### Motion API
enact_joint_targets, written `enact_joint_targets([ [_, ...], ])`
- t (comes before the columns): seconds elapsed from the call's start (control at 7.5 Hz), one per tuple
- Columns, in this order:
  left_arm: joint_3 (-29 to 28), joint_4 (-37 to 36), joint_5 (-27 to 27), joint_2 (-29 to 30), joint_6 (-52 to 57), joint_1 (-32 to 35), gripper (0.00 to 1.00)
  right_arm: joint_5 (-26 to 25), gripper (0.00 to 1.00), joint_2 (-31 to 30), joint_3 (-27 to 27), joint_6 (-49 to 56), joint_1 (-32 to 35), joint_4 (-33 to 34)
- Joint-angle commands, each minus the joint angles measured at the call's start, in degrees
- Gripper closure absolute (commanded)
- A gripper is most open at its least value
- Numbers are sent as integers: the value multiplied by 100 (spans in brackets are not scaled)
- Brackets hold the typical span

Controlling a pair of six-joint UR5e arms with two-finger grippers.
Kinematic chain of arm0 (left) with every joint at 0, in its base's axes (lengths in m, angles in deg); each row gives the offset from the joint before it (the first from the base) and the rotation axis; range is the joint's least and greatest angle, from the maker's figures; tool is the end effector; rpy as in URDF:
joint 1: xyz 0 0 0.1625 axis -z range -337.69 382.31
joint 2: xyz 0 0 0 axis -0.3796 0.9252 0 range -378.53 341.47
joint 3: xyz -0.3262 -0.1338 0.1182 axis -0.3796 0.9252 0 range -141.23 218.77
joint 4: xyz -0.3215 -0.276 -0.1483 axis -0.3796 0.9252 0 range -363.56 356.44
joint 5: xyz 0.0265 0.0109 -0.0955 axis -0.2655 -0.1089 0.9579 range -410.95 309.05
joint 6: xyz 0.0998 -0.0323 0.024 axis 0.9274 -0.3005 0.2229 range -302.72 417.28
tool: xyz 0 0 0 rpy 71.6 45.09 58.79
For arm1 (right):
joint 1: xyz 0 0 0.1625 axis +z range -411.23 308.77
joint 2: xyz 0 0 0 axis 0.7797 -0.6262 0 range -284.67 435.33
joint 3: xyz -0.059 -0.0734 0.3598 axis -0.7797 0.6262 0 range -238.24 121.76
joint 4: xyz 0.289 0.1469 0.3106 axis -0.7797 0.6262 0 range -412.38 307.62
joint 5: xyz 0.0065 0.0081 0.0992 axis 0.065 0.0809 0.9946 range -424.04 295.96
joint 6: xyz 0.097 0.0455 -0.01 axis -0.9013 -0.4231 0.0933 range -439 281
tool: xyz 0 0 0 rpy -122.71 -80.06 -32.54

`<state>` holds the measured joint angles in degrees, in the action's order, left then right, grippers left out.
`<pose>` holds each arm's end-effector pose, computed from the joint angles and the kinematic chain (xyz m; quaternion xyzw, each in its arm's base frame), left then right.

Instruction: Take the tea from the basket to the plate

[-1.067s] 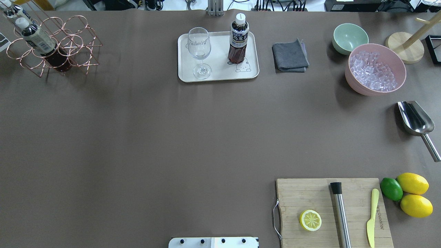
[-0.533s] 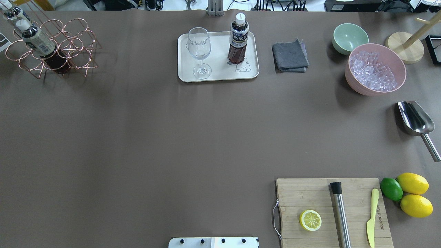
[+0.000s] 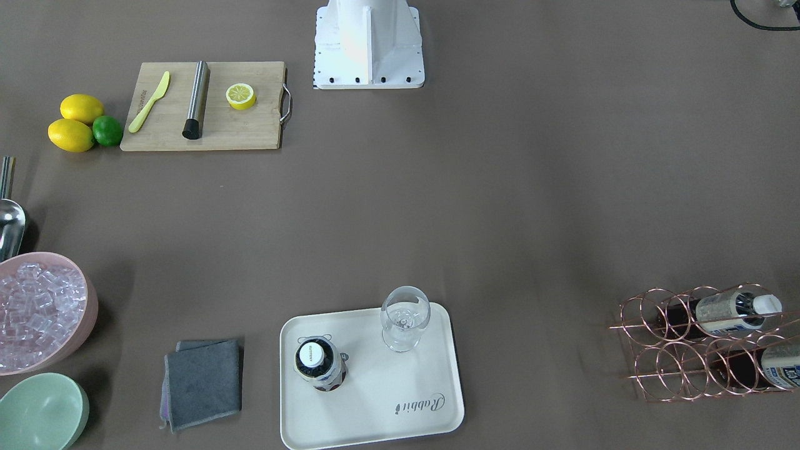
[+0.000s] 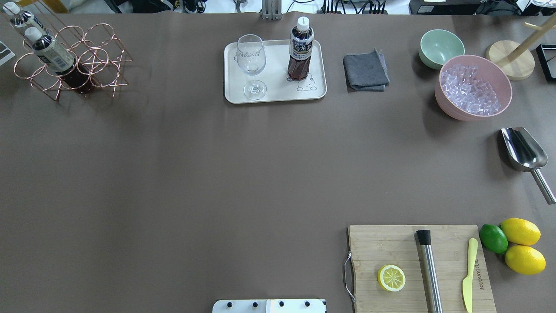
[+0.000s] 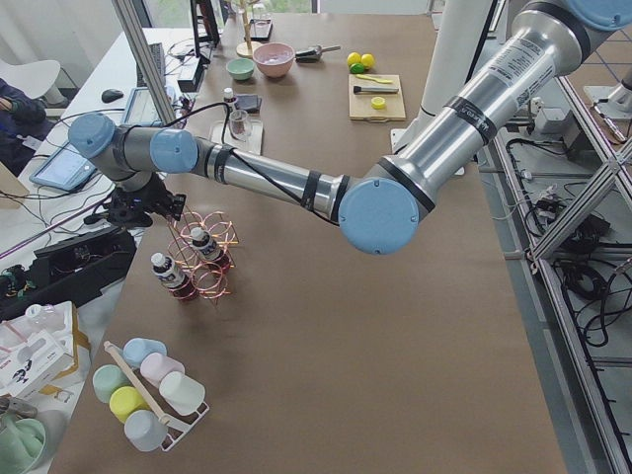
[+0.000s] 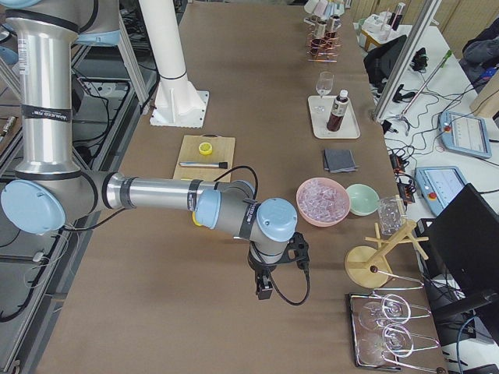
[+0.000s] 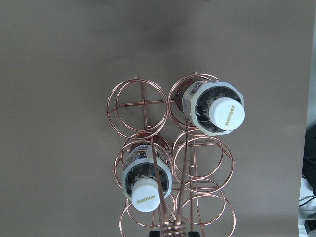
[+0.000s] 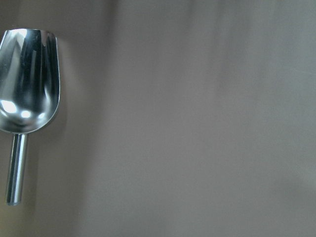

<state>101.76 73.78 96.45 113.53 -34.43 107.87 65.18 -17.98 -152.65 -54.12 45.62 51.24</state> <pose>0.0168 -0.7661 0.3810 -0.3449 0.3344 -0.5979 0.6416 0.1228 -0.4752 0.6287 -0.0077 -0.3490 -0.1105 0.9306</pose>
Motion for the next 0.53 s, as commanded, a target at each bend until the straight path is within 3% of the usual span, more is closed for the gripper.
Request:
enact_joint_targets([
  [0.0, 12, 1, 0, -5, -5, -39, 100, 7, 0, -29, 19, 0, 1, -157],
  [0.27, 29, 1, 0, -5, -5, -39, 100, 15, 0, -248, 28, 0, 1, -622],
  [0.4, 64, 1, 0, -5, -5, -39, 50, 15, 0, -266, 28, 9, 1, -650],
])
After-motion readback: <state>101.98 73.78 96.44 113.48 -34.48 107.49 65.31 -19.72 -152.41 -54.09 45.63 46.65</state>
